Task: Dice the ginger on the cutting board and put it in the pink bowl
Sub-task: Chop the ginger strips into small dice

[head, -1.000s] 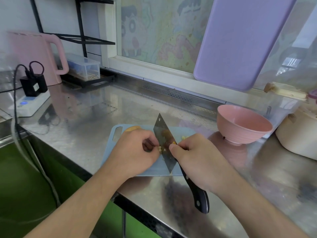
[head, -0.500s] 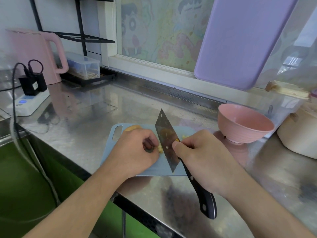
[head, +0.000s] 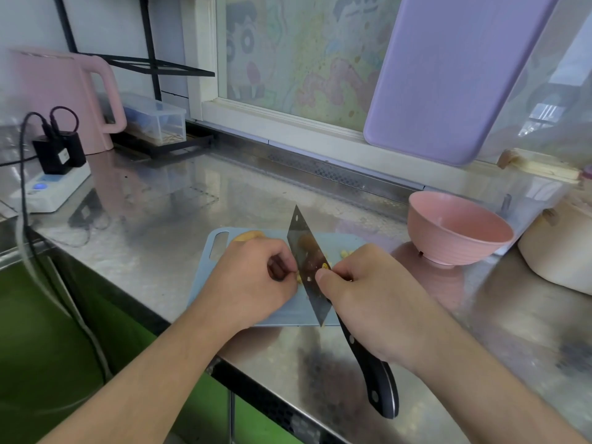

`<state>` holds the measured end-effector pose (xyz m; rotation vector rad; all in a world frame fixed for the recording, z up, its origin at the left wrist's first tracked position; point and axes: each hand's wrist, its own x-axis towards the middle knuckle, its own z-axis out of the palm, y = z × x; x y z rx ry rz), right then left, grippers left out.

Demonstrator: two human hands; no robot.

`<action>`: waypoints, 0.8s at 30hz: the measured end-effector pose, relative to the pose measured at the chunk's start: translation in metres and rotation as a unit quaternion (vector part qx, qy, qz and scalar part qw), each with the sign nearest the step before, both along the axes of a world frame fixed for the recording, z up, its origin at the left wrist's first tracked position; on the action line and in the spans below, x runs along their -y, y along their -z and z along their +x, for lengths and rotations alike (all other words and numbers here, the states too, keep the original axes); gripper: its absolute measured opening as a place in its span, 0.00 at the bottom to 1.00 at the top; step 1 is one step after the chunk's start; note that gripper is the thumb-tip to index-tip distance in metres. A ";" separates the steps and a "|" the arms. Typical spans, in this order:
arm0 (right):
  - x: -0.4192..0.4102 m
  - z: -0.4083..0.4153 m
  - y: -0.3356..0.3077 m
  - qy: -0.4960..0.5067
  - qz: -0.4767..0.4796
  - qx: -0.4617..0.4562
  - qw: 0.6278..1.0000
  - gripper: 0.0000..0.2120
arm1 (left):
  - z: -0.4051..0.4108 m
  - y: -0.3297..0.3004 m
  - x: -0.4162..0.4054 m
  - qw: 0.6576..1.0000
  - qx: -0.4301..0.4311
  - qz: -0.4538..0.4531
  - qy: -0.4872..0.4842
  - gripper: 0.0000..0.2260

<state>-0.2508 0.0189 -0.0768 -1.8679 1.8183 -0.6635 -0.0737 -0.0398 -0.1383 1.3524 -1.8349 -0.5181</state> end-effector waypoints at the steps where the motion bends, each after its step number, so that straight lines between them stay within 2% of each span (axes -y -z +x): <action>1: 0.001 0.000 0.000 -0.001 0.008 0.002 1.000 0.26 | 0.000 -0.001 0.000 1.000 0.000 0.000 0.000 0.07; 7: 0.008 0.001 0.002 -0.001 0.025 0.006 1.000 0.24 | 0.000 -0.002 -0.001 1.000 -0.005 0.006 0.000 0.07; 24: 0.003 -0.008 -0.003 -0.010 -0.001 0.009 1.000 0.26 | -0.001 -0.002 -0.002 1.000 -0.016 0.012 0.008 0.10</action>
